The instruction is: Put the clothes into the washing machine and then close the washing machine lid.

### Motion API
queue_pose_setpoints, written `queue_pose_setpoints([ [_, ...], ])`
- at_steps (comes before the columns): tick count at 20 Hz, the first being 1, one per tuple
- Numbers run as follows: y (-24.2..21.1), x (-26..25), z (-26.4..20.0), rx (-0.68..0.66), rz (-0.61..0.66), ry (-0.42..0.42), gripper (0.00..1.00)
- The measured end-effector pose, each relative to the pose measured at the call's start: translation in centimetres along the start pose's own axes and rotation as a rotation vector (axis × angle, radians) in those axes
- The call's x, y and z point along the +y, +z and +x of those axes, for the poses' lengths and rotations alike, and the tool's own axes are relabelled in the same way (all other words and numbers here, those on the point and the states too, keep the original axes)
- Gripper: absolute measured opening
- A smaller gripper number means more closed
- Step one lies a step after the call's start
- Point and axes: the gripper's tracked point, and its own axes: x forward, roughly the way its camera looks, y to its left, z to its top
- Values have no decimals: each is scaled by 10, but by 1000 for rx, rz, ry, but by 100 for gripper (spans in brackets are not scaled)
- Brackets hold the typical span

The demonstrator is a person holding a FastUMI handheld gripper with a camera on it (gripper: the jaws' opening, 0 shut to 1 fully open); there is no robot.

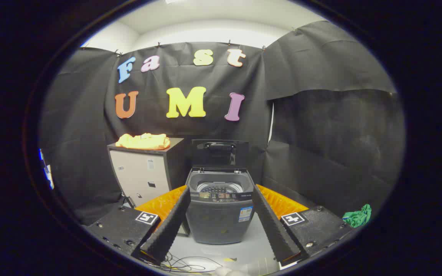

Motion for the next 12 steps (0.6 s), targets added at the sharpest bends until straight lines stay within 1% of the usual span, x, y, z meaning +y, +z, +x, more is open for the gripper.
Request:
queue_pose_setpoints([
  [7,7,8,14,-2,6,7,100],
  [10,14,6,23,7,-7,-3,100],
  [12,22,11,31,8,-11,8,100],
])
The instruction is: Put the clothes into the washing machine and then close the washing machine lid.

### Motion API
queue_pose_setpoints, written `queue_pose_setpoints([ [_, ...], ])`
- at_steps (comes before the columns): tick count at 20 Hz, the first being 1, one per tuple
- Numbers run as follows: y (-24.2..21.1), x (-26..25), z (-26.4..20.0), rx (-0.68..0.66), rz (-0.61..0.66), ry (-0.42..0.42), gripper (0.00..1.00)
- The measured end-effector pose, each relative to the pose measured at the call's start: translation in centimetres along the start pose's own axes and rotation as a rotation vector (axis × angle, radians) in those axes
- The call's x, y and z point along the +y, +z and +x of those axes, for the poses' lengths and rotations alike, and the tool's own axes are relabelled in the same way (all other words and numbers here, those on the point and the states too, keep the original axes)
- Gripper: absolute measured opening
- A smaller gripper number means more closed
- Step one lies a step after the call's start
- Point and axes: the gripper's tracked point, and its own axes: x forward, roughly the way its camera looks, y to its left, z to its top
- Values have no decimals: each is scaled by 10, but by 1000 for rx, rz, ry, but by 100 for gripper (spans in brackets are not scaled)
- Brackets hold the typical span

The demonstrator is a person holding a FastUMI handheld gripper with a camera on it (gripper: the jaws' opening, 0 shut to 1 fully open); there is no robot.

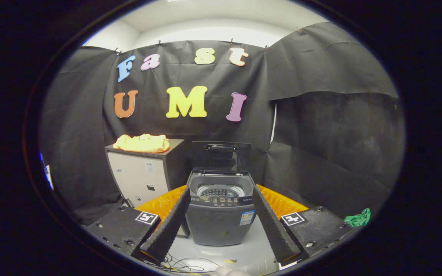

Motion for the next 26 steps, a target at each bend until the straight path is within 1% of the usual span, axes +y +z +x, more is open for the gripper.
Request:
queue_pose_setpoints([
  [2,9,-1,13,5,1,5,100],
  [6,50,-2,56,-33,36,5,100],
  [8,72,7,85,-40,48,21,100],
  [12,123,34,146,-90,42,85,100],
  [15,156,76,193,-100,66,147,100],
  [18,175,129,239,-60,89,216,100],
  [22,191,205,286,-16,92,265,100],
  [26,187,288,314,57,73,302,100],
])
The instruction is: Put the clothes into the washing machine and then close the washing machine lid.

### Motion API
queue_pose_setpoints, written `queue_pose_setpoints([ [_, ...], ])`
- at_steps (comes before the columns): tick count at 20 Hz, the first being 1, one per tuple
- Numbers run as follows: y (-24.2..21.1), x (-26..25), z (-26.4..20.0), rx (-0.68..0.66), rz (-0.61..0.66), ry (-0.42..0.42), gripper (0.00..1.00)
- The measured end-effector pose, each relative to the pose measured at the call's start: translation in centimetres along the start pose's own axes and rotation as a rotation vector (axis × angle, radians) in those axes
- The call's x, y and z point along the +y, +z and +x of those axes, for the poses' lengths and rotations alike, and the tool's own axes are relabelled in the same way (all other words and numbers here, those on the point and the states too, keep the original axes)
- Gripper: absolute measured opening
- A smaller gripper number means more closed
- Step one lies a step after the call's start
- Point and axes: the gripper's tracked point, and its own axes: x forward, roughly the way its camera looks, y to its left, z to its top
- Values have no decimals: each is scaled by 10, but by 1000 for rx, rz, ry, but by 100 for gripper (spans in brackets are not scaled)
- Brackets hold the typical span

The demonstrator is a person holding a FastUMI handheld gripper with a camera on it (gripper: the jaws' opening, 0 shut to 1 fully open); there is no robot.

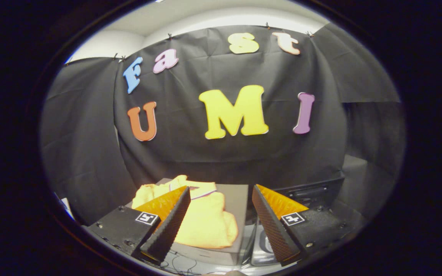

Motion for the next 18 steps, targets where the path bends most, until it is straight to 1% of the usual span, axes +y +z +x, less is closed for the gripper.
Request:
queue_pose_setpoints([
  [2,-5,31,22,25,-1,17,100],
  [4,-17,54,46,53,-34,13,100],
  [8,-58,82,89,160,-62,-15,100],
  [11,-89,82,116,225,-71,-57,100],
  [14,-119,69,132,303,-70,-133,100],
  [16,-131,64,138,321,-59,-159,100],
  [18,-131,64,141,302,-96,-172,100],
])
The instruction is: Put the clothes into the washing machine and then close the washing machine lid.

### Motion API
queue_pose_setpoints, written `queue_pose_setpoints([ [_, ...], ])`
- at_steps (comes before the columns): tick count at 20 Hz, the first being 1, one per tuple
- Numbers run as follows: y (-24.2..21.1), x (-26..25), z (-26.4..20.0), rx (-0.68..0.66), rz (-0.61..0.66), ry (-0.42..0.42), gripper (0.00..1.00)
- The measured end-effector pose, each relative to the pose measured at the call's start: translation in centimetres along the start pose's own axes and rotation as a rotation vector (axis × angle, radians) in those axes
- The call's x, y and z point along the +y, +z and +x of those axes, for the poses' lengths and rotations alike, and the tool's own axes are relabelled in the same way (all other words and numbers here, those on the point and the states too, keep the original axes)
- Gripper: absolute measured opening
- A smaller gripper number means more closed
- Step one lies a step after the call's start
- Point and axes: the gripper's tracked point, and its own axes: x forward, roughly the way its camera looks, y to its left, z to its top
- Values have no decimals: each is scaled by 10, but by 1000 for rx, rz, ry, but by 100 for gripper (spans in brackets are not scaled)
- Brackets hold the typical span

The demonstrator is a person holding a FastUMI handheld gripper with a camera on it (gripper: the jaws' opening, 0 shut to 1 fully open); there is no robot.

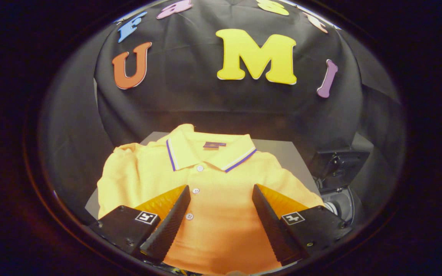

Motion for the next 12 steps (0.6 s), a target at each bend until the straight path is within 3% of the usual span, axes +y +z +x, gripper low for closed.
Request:
queue_pose_setpoints([
  [5,-6,5,3,21,32,-12,100],
  [9,-9,6,3,88,-15,7,100],
  [11,-12,10,2,144,-21,15,96],
  [12,-11,11,0,154,-27,15,84],
])
